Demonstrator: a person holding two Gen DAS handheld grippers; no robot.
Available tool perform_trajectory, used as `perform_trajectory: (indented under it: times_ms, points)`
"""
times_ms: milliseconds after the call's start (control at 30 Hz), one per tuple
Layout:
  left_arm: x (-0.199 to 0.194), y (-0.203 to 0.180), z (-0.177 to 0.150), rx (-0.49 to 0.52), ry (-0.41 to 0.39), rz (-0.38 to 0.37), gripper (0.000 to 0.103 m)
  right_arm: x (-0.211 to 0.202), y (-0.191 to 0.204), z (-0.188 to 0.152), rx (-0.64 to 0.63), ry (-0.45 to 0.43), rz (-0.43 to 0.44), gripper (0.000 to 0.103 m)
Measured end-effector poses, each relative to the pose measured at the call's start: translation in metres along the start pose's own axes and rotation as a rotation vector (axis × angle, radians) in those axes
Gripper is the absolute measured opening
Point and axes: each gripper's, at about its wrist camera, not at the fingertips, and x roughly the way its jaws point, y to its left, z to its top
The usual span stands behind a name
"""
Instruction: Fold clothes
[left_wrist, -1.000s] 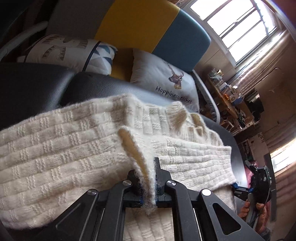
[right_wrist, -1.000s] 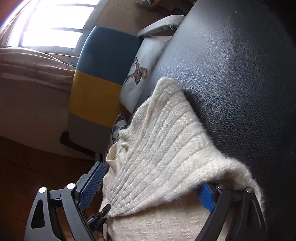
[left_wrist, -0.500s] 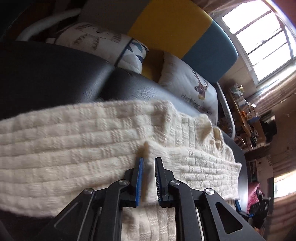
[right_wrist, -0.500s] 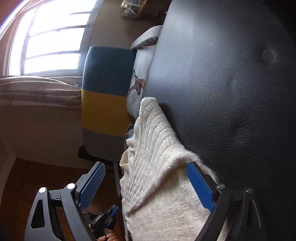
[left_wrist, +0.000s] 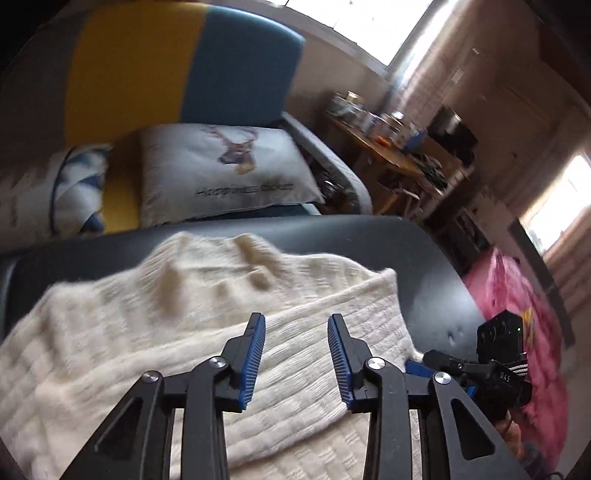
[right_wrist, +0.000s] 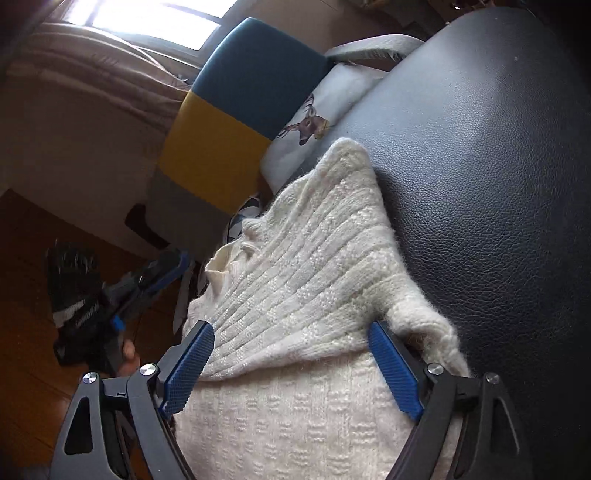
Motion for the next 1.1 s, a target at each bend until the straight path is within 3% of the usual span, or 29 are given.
perform_trajectory:
  times_ms: [100,200,367,633,700,833,1100]
  points:
    - [0.049,-0.043,0.029,0.17,0.066,-0.042,0.045,-0.005,-0.003,-0.007,-0.046,-0.016,0.024,0.082]
    - [0.096,-0.068,0.052,0.257,0.131,-0.09,0.047,-0.006,-0.001,-0.01,-0.066,-0.02,0.031,0.082]
    - [0.154,-0.078,0.068,0.278,0.253,-0.181,0.047,-0.01,-0.001,-0.012,-0.092,-0.022,0.039,0.082]
    - [0.196,-0.087,0.067,0.312,0.389,-0.249,0.044,-0.008,0.002,-0.018,-0.114,-0.031,0.017,0.082]
    - [0.196,-0.089,0.067,0.325,0.362,-0.248,0.008,-0.007,0.004,-0.019,-0.125,-0.03,-0.006,0.08]
    - [0.207,-0.078,0.059,0.281,0.291,-0.163,0.007,-0.005,0.006,-0.022,-0.139,-0.025,-0.033,0.079]
    - [0.189,-0.074,0.059,0.2,0.216,-0.157,0.011,-0.003,0.005,-0.021,-0.137,-0.027,-0.038,0.079]
